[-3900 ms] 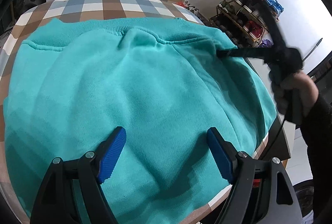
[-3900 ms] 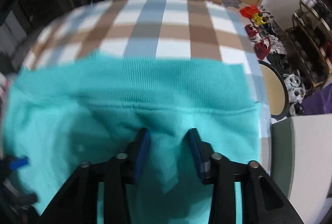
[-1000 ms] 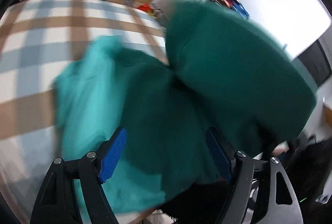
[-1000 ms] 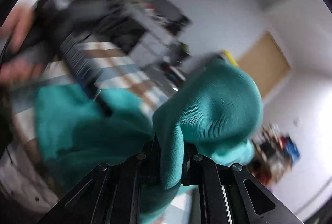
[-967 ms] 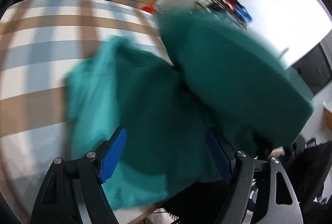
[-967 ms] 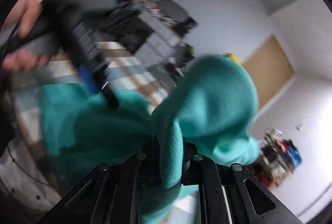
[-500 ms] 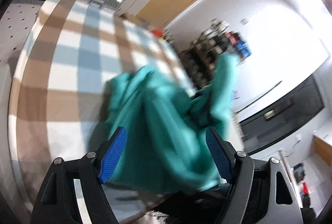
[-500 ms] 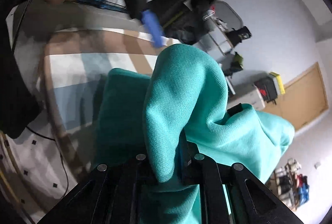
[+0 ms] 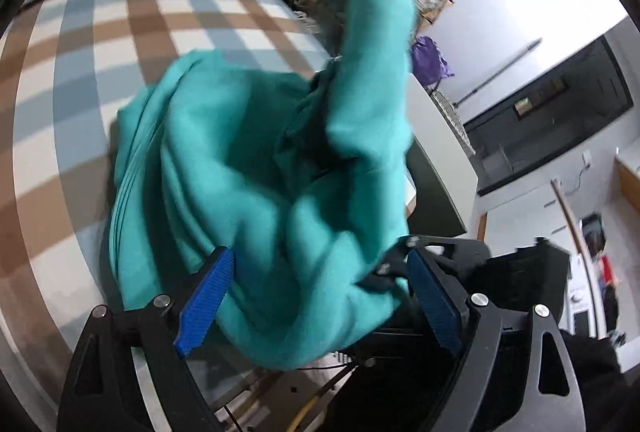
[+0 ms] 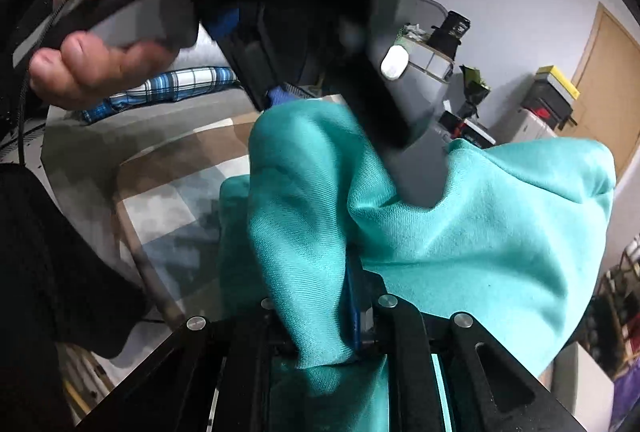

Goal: Fold large clothes

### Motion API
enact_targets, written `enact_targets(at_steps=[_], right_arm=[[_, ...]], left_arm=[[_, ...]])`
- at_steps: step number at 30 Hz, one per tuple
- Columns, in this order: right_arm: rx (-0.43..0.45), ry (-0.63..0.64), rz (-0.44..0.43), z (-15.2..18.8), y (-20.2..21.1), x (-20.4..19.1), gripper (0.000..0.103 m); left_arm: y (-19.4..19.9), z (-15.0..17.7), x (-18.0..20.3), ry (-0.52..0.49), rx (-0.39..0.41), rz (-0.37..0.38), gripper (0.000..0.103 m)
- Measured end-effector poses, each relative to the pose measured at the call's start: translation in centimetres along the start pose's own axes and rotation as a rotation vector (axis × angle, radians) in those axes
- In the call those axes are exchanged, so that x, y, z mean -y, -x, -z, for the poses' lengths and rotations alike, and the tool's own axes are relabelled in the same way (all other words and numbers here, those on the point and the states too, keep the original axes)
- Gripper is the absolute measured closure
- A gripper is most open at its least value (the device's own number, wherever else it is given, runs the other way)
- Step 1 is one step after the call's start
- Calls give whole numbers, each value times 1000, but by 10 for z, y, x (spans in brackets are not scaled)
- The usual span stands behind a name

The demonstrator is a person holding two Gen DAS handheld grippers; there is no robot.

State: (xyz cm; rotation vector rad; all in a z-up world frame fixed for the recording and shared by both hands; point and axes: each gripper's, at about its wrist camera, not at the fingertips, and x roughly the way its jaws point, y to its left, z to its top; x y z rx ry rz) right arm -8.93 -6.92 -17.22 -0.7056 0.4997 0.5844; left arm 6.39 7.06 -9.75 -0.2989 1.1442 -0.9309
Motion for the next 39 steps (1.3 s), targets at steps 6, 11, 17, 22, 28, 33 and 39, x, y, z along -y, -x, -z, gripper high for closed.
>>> enact_targets(at_steps=[6,11,17,22,28,33,39], right_arm=[[12,-132,-121,7,10,25,79],[-8,-263,-253,7,5,48,78],[-28,-367,-342,7,13,72,78],[-53,-335,-326,8,18,73,78],[-102,-283,-280,5,15,56,66],[-39,-211,-313,-1,42,35,11],[43,-497,-270,12,84,123,10]], left_arm=[[-9,16,-33,76,16,44,19],[-9,19,-24,38,79,15,19],[-5,19,-18,15,100,33,19],[-12,14,-19,-12,87,30,19],[-13,11,-26,-3,61,-72,19],[-16,7,-38,12,44,-118,19],[-16,14,-28,-32,78,-195,19]])
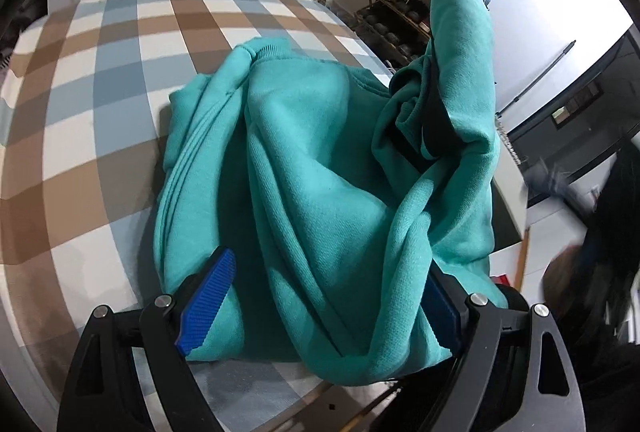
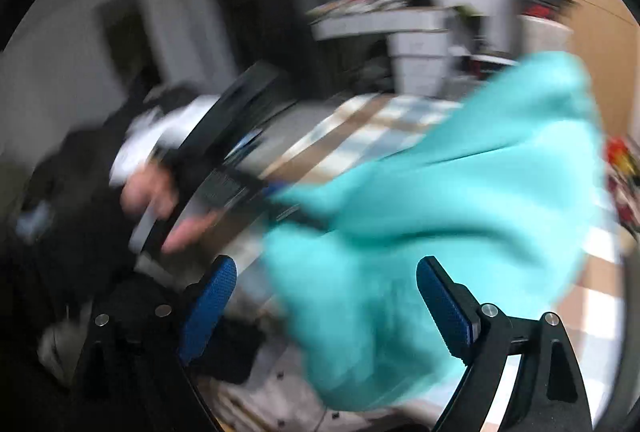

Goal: Fold large clothes

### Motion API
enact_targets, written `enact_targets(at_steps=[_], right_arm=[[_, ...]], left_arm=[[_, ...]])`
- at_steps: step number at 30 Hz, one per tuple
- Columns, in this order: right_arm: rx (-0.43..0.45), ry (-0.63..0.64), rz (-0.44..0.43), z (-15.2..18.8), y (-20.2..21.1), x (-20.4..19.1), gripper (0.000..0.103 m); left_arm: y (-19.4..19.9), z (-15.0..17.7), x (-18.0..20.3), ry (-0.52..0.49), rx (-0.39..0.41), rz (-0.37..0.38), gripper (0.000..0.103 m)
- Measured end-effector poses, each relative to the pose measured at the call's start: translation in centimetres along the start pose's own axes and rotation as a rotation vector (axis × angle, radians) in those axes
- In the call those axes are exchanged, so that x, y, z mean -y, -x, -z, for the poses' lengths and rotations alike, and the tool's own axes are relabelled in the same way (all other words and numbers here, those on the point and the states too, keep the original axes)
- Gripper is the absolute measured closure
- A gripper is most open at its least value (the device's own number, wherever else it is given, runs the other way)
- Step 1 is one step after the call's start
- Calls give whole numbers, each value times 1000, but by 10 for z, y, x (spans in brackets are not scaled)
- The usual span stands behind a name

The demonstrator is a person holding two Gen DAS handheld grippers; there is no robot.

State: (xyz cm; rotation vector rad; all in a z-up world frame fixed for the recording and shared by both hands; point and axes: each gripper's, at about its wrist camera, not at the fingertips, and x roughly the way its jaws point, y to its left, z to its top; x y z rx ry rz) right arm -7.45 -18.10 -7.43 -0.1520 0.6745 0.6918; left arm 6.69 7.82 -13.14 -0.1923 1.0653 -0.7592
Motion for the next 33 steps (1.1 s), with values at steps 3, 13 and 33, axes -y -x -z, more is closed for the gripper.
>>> enact_targets(at_steps=[3,13,33], right_arm=[[106,-38,167,-30,22,53,0],[-128,-122,60,-116,-72,167,23],[-143,-251,92,-148,-101,149,86]], left_arm=[[3,5,6,-23,21,-43,19],[12,17,31,-171,84,-230,18],[2,-2,33,-180,-21,2,83]])
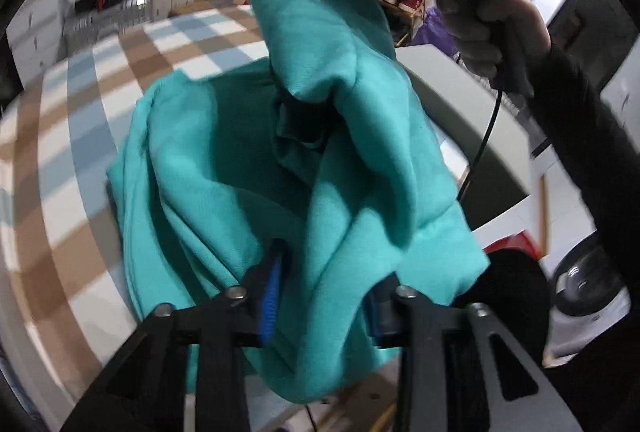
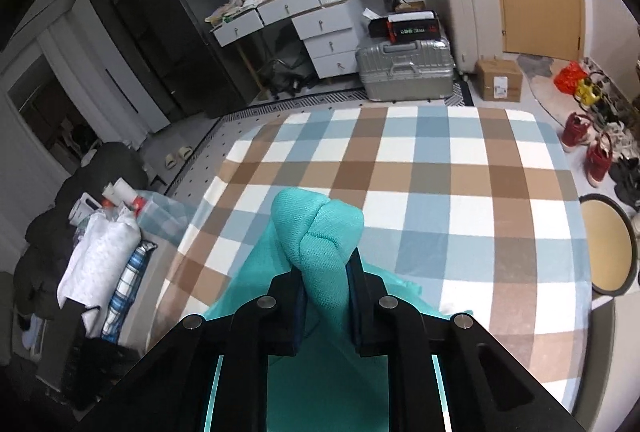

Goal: Fold large clothes

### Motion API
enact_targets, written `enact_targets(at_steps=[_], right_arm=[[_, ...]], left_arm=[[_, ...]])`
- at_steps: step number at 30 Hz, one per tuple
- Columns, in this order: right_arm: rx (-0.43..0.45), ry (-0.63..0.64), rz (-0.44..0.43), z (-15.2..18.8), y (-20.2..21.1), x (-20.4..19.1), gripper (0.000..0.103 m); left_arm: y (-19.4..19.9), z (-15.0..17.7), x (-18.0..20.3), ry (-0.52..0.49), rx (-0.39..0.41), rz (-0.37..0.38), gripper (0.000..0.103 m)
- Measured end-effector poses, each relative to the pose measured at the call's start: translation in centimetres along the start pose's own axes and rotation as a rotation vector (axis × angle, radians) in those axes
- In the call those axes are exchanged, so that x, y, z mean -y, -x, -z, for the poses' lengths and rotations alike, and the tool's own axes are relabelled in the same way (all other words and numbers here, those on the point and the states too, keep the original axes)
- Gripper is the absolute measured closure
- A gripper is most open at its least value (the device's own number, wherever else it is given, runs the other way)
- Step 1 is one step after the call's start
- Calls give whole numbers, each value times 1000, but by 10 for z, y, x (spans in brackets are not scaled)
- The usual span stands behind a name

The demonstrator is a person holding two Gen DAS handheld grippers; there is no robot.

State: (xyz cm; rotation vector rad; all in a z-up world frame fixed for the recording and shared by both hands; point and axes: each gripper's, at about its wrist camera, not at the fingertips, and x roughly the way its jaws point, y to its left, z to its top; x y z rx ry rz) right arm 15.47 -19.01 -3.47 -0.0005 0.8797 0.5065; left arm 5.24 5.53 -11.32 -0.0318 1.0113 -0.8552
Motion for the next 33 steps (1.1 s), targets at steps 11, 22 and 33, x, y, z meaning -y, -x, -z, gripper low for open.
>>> enact_targets(at_steps=[11,22,33], right_arm=[[-65,-15,62,-26,-50,-60,87],[-376,51,326,-35,-179,-96,87],[-9,-85,-47,-40,-45,-60,27]], left_arm=[[27,64,-64,290,157,173,98],[25,92,-98,431,217,226,98],[18,88,-82,429,185,172,95]])
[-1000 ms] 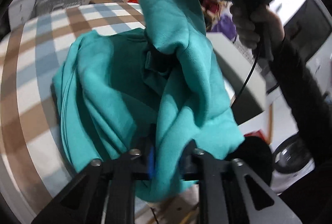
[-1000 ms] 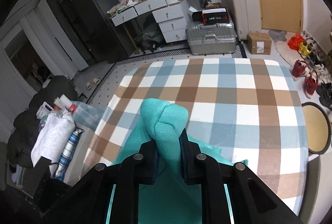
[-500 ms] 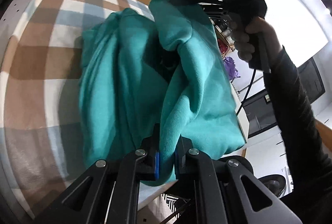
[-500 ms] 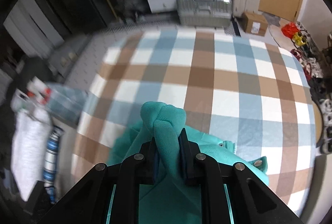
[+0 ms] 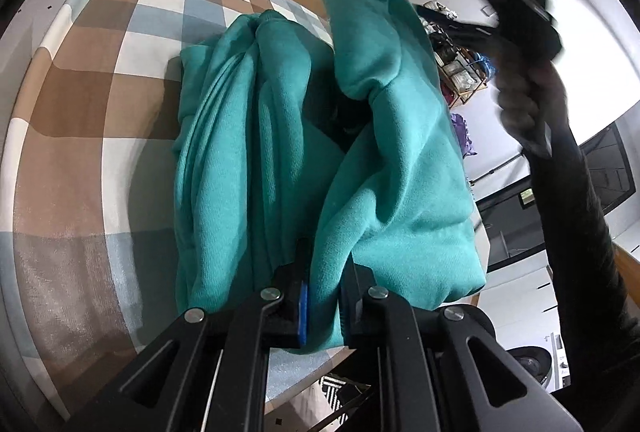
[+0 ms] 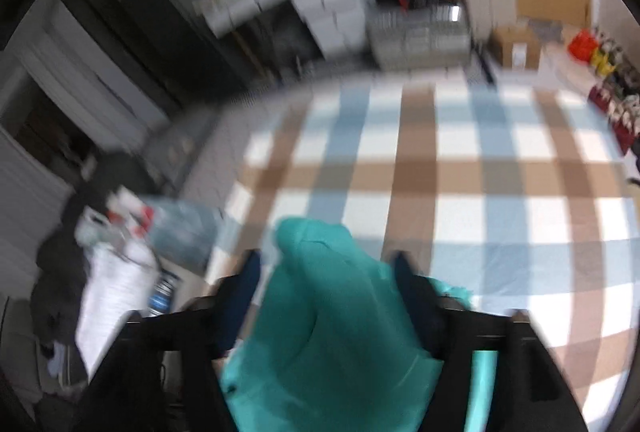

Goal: Fold large clothes

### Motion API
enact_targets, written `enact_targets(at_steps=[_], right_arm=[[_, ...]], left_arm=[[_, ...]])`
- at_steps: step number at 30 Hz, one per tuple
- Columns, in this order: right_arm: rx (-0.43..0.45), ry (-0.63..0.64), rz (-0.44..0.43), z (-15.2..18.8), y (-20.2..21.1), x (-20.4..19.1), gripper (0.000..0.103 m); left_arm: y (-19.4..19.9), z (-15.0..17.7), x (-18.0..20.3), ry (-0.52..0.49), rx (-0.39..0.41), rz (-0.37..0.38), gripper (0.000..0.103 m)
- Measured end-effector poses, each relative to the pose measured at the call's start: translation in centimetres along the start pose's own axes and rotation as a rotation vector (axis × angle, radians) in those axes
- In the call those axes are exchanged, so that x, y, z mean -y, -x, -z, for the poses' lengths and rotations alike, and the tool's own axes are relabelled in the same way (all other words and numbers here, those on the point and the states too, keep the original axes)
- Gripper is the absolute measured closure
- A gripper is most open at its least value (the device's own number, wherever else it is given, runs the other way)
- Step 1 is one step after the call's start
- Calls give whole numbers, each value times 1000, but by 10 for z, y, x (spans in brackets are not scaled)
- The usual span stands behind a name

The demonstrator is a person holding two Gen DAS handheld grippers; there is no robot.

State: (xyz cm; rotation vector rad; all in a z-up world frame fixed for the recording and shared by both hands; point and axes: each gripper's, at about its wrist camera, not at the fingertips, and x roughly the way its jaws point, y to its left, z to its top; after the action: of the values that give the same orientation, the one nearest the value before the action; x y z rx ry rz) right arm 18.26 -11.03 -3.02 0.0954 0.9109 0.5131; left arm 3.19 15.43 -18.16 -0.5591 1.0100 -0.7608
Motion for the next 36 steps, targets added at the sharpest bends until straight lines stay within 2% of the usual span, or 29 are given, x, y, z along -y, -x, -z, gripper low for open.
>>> enact_targets(at_steps=[1,3,7,10,11,13,15,18,20,23,25,26,27,30,32,33,35,36], right_arm=[[36,32,-14,9,19,-2,26],[34,129,-24,39,51,-11,26],[28,268,-34,114,83,-28,27],[-79,341,-47,168,62,-41,30],[-111,362,-25,179,50,-45,42],[-166,335,44,192,23,-42,46],[-161,271,70,194,7,-38,46],[-148,205,18,189,-2,-32,46],[-143,222,27,191,-3,-34,47],[-126,261,68,198,-3,-40,47],[-107,256,76,197,-2,-42,47],[-90,244,60,197,-2,-41,47],[-76,222,41,195,-1,-37,47],[-32,118,-57,196,2,-19,49],[-8,58,-124,198,5,-4,58],[-8,33,-145,197,5,2,60],[-12,-39,-217,195,6,18,71],[-14,-61,-234,195,5,24,72]], left_arm=[[-1,-2,3,4,-1,-1,95],[-3,-2,4,16,-3,-2,95],[-2,-7,-1,39,-8,-9,95],[0,-8,0,42,-6,-34,95],[0,-7,2,46,-5,-39,94],[0,-4,1,48,-3,-57,94],[8,-3,12,30,16,-111,94],[29,-5,33,-28,48,-186,94],[47,-10,57,-78,76,-216,94],[65,-20,92,-161,137,-211,94],[63,-29,110,-199,147,-167,82],[54,-35,119,-226,135,-155,62],[39,-41,122,-243,104,-176,47],[-6,-54,100,-186,-9,-242,47],[-32,-64,77,-133,-66,-300,49],[-37,-67,69,-115,-68,-323,55],[-43,-71,51,-75,-73,-329,60],[-44,-72,45,-56,-64,-322,60]])
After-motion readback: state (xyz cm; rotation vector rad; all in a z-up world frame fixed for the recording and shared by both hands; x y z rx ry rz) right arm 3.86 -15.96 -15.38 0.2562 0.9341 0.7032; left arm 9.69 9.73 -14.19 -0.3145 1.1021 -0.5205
